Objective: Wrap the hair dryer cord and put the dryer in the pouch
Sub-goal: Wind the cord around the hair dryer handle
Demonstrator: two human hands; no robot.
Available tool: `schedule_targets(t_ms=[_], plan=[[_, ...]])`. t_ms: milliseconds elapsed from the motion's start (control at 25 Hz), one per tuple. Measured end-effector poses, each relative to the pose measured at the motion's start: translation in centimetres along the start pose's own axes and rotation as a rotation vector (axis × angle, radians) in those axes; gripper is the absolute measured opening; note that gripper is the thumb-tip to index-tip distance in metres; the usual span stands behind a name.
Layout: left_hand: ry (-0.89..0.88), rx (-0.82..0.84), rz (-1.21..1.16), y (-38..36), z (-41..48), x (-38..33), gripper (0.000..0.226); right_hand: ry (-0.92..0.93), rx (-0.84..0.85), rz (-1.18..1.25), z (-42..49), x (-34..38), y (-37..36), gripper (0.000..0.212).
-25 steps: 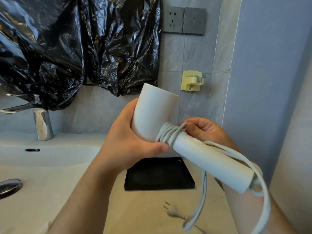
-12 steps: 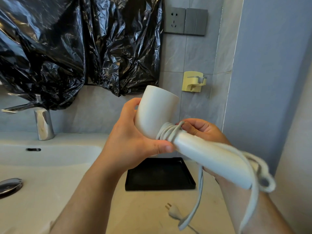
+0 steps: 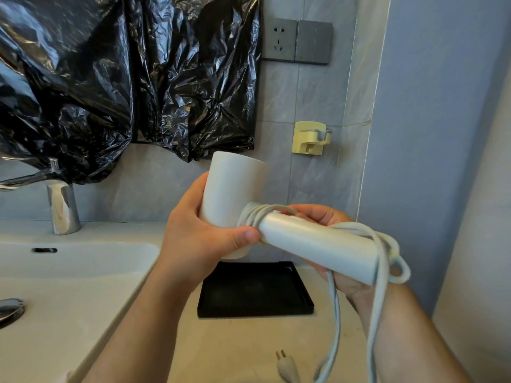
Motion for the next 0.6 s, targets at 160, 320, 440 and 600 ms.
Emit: schedule_targets(t_ms=[160, 320, 440, 600], plan=[[0.119, 0.06, -0.052, 1.4, 0.1, 0.5, 0.113, -0.146, 0.191, -0.064, -1.1, 0.7, -0.1, 0.024], [0.177, 0.211, -0.116, 0.4, 0.0, 1.1, 0.107, -0.166, 0.207, -0.171, -0.8, 0.2, -0.4, 0.016], [0.171, 0.141, -0.157, 0.1, 0.2, 1.0, 0.103, -0.025, 0.155, -0.21, 0.0, 0.0, -0.1, 0.019], [0.067, -0.126, -0.032, 1.3, 0.7, -0.5, 0.094, 0.086, 0.061, -0.326, 0.2, -0.4, -1.7, 0.033]])
Point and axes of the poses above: each hand's wrist, its own z-axis towards the middle knuckle, its own y-axis out of the back of the hand, x = y × z, the point moved 5 cm from there along z, towards the middle knuckle, and after that the axes turned 9 degrees about -z, right-handed, at the moved point
